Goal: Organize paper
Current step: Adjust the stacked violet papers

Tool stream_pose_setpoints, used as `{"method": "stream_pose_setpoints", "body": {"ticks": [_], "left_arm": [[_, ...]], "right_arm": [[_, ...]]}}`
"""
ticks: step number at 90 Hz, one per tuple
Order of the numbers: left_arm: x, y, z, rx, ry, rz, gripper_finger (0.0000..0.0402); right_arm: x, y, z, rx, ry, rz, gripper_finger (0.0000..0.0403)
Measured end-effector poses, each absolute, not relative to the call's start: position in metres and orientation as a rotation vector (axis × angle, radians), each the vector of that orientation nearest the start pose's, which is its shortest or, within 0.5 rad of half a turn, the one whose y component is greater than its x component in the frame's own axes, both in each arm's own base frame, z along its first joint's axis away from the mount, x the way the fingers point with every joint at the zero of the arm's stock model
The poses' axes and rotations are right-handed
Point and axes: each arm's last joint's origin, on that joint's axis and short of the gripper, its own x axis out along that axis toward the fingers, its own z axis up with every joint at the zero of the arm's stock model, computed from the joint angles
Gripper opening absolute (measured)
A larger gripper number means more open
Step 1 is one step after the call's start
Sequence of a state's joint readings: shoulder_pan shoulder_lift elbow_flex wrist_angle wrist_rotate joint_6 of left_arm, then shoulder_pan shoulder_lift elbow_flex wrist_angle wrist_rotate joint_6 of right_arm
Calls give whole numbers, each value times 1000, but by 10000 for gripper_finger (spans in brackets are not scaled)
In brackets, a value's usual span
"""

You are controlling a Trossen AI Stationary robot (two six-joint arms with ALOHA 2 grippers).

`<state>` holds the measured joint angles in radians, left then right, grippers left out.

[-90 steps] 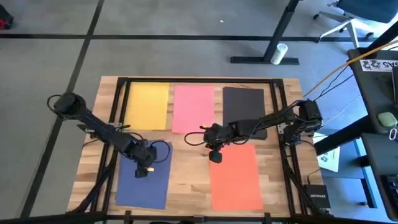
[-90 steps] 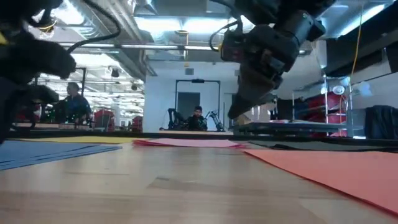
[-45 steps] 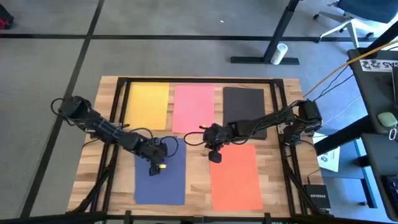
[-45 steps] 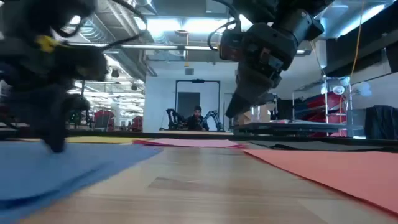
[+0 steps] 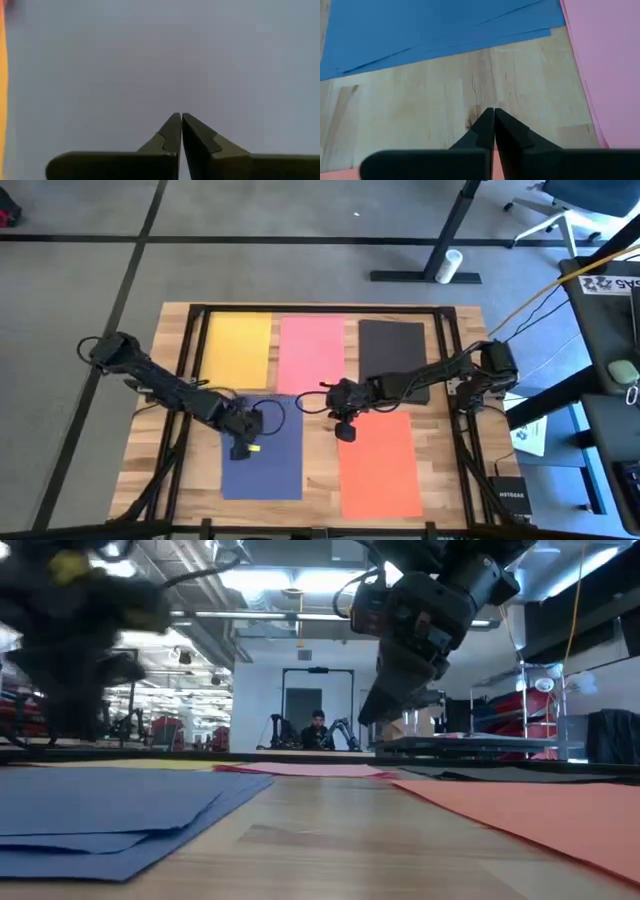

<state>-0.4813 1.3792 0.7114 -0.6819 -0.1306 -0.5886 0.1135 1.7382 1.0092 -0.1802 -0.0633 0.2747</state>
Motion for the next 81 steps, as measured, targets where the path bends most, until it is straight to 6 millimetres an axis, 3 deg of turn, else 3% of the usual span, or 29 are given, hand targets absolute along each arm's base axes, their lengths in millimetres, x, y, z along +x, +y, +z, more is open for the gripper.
{"method": "stream_pose_setpoints", "body": {"ticks": [11, 22, 48, 67, 81], "left_arm": [[173, -105, 159, -59, 1452, 177, 0], [162, -112, 154, -34, 1437, 228, 0], [193, -111, 156, -11, 1135, 227, 0], [202, -107, 133, -2, 1114, 233, 0], [206, -117, 128, -27, 1074, 191, 0]], "right_arm": [[344, 41, 168, 228, 926, 31, 1], [346, 41, 163, 227, 934, 29, 1], [350, 41, 163, 228, 892, 36, 1], [350, 41, 163, 228, 893, 34, 1], [350, 41, 163, 226, 896, 35, 1]]}}
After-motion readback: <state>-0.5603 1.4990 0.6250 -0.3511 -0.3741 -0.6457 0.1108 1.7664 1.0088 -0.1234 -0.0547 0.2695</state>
